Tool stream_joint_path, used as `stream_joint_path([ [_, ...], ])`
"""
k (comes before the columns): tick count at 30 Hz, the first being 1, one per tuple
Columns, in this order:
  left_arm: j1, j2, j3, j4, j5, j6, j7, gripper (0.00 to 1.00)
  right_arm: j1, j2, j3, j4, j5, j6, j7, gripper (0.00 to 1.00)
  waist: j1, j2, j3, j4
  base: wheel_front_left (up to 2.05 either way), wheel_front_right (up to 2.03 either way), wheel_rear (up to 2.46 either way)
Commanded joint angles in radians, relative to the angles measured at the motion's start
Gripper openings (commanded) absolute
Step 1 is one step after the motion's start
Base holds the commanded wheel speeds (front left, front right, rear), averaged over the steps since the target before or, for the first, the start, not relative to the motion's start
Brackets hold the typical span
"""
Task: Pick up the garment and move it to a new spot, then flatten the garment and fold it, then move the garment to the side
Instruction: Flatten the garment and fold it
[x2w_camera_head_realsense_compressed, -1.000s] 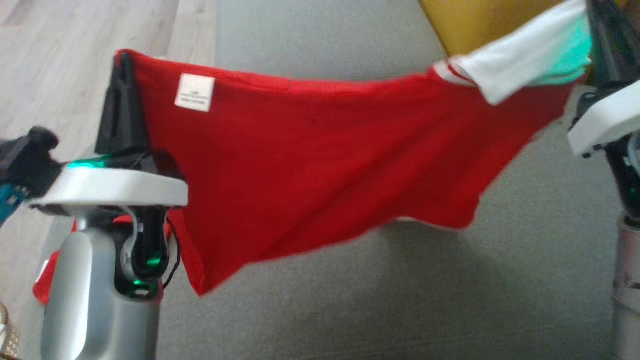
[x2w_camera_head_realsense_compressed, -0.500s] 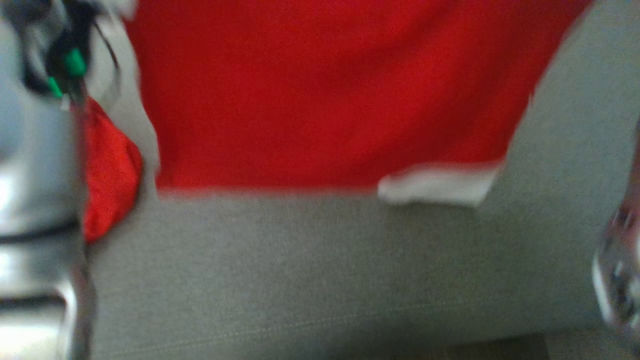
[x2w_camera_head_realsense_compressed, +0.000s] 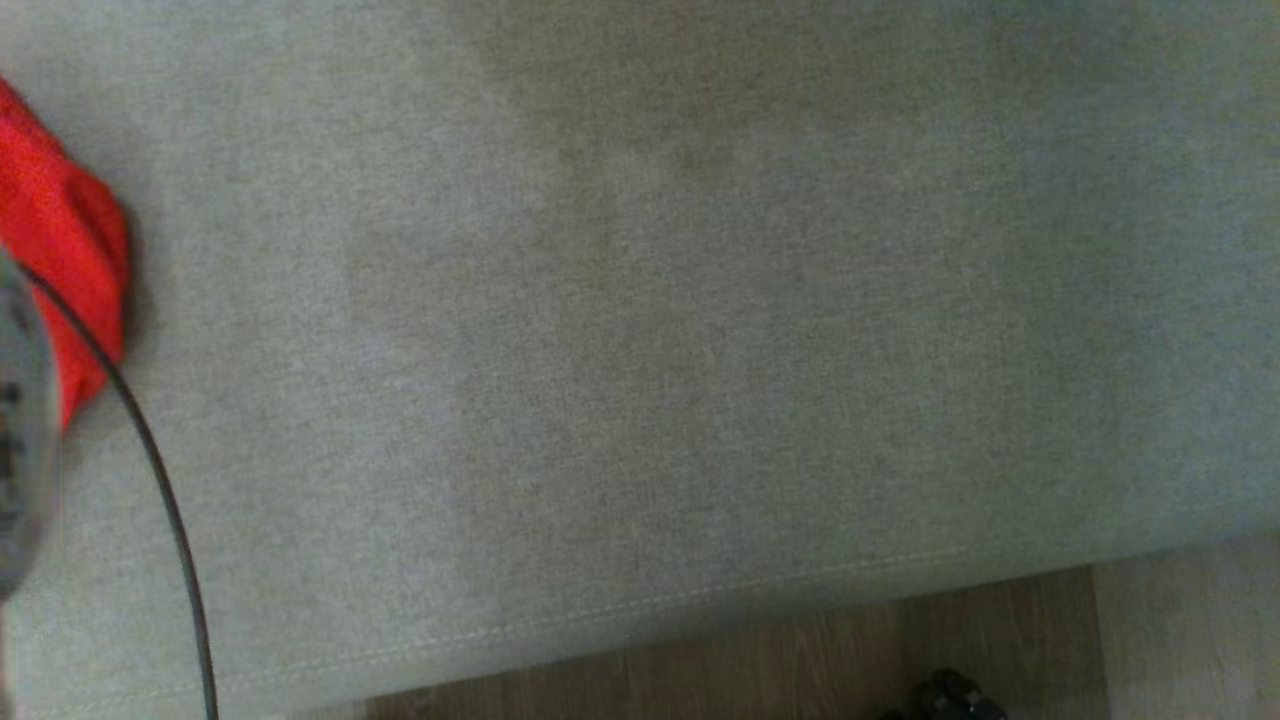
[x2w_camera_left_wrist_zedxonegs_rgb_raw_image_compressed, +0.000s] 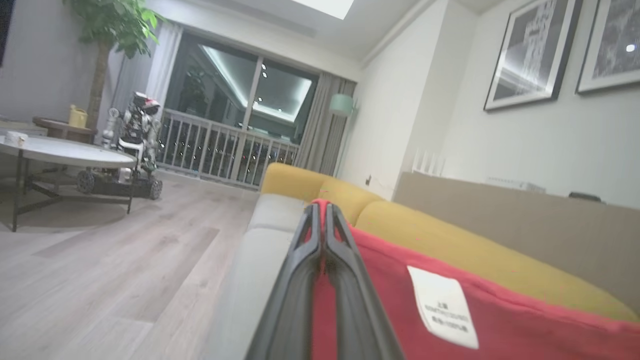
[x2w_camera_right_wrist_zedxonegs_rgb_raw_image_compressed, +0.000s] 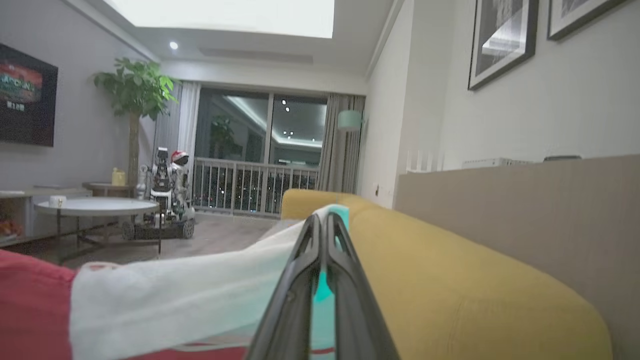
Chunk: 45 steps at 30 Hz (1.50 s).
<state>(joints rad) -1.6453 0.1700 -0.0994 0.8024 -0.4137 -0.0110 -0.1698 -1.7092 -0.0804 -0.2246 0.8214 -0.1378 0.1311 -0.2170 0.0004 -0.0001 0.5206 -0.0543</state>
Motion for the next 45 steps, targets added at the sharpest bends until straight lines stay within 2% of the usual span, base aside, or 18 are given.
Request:
stream_joint_path([
  [1, -0.027, 0.023, -0.02, 0.008, 0.013, -0.027, -0.014, 0.0, -0.039, 0.026, 0.008, 0.013, -0.017, 0.0, -0.018, 0.0, -0.0004, 0.0001, 0.004, 0.005, 0.0, 0.0, 0.0],
  [5, 0.043, -0.015, -0.054, 0.095, 0.01, -0.067, -0.046, 0.0, 0.053, 0.027, 0.026, 0.089, 0.001, 0.0, -0.041, 0.0, -0.0004, 0.0001, -0.019, 0.032, 0.0, 0.0, 0.0],
  [12, 0.289, -0.04, -0.14, 0.199, 0.045, -0.102, -0.08, 0.0, 0.344, 0.004, 0.028, 0.258, 0.101, 0.0, -0.036, 0.0, -0.0004, 0.0001, -0.099, 0.056, 0.0, 0.0, 0.0],
  [13, 0.289, -0.04, -0.14, 0.199, 0.045, -0.102, -0.08, 0.0, 0.344, 0.004, 0.028, 0.258, 0.101, 0.0, -0.036, 0.0, -0.0004, 0.0001, -0.099, 0.056, 0.0, 0.0, 0.0],
  [17, 0.444, -0.044, -0.207, 0.236, 0.064, -0.115, -0.086, 0.0, 0.476, -0.006, 0.068, 0.383, 0.154, 0.0, 0.037, 0.0, -0.0004, 0.0001, -0.169, 0.069, 0.0, 0.0, 0.0],
  [21, 0.582, -0.02, -0.263, 0.246, 0.084, -0.118, -0.09, 0.0, 0.584, -0.028, 0.13, 0.43, 0.218, 0.0, 0.116, 0.0, -0.0004, 0.0001, -0.243, 0.071, 0.0, 0.0, 0.0],
  [24, 0.714, 0.002, -0.354, 0.236, 0.115, -0.119, -0.091, 0.0, 0.678, -0.056, 0.198, 0.443, 0.271, 0.0, 0.186, 0.0, -0.0004, 0.0001, -0.312, 0.066, 0.0, 0.0, 0.0],
  [27, 0.789, 0.026, -0.399, 0.202, 0.131, -0.119, -0.092, 0.0, 0.729, -0.076, 0.244, 0.444, 0.314, 0.0, 0.24, 0.0, -0.0004, 0.0001, -0.352, 0.061, 0.0, 0.0, 0.0],
  [31, 0.883, 0.061, -0.414, 0.092, 0.165, -0.102, -0.092, 0.0, 0.782, -0.126, 0.299, 0.439, 0.348, 0.0, 0.307, 0.0, -0.0004, 0.0001, -0.397, 0.057, 0.0, 0.0, 0.0],
  [36, 0.988, 0.077, -0.422, 0.012, 0.183, -0.086, -0.092, 0.0, 0.828, -0.16, 0.37, 0.409, 0.402, 0.0, 0.405, 0.0, -0.0004, 0.0001, -0.445, 0.054, 0.0, 0.0, 0.0],
  [41, 1.066, 0.088, -0.45, -0.026, 0.207, -0.079, -0.092, 0.0, 0.871, -0.193, 0.438, 0.351, 0.5, 0.0, 0.592, 0.0, -0.0004, 0.0001, -0.482, 0.055, 0.0, 0.0, 0.0],
  [45, 1.113, 0.089, -0.486, -0.024, 0.215, -0.089, -0.092, 0.0, 0.931, -0.239, 0.517, 0.238, 0.603, 0.0, 0.752, 0.0, -0.0004, 0.0001, -0.504, 0.06, 0.0, 0.0, 0.0],
])
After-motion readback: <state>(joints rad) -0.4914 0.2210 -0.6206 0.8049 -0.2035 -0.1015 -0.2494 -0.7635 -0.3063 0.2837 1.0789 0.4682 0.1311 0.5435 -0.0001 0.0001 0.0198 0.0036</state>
